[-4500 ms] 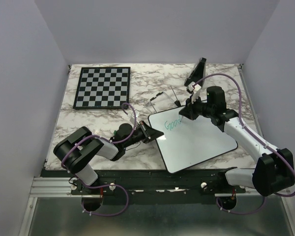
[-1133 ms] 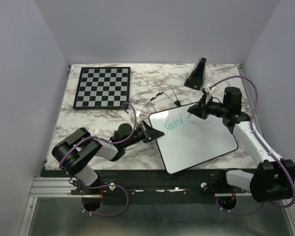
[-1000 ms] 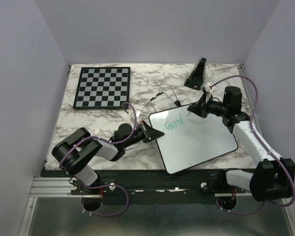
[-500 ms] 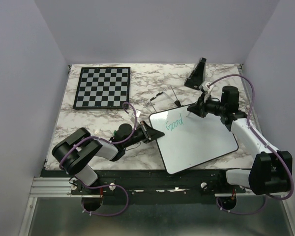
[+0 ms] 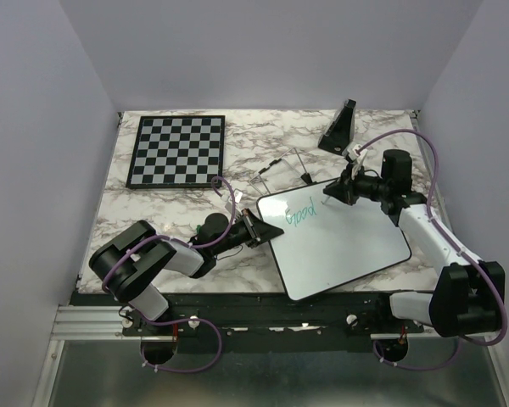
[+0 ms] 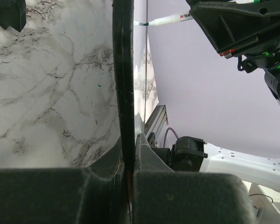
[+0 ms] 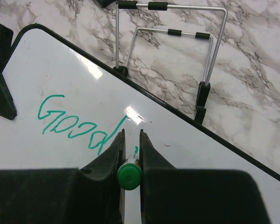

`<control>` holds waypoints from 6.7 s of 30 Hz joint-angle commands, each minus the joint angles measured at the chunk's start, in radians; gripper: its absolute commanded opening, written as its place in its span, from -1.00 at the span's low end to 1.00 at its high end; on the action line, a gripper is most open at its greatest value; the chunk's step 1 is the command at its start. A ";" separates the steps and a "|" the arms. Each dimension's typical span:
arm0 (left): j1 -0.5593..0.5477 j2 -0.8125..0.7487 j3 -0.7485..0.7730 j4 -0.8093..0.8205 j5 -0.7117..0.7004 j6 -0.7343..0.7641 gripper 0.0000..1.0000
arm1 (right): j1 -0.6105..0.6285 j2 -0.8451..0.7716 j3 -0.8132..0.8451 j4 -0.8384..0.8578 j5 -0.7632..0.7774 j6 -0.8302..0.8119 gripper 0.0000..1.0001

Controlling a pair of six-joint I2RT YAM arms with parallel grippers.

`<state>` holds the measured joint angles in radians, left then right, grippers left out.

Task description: Write a sentence on the whiteboard

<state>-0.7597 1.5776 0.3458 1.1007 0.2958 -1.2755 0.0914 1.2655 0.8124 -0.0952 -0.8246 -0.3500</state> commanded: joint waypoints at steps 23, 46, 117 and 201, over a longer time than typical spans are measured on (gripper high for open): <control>-0.013 -0.030 0.007 0.004 0.040 0.093 -1.00 | -0.007 0.015 0.066 -0.063 0.081 -0.015 -0.99; -0.013 -0.016 0.002 0.028 0.042 0.087 -1.00 | -0.032 0.095 0.090 0.000 0.067 0.056 -0.99; -0.013 -0.024 0.001 0.022 0.039 0.090 -1.00 | -0.076 -0.008 0.073 -0.123 0.111 0.008 -0.99; -0.013 -0.016 -0.005 0.044 0.042 0.088 -1.00 | -0.087 0.000 0.036 -0.208 0.013 -0.053 -0.99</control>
<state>-0.7609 1.5726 0.3458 1.1004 0.2970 -1.2736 0.0071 1.3003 0.8772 -0.2279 -0.7994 -0.3489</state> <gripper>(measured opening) 0.073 0.165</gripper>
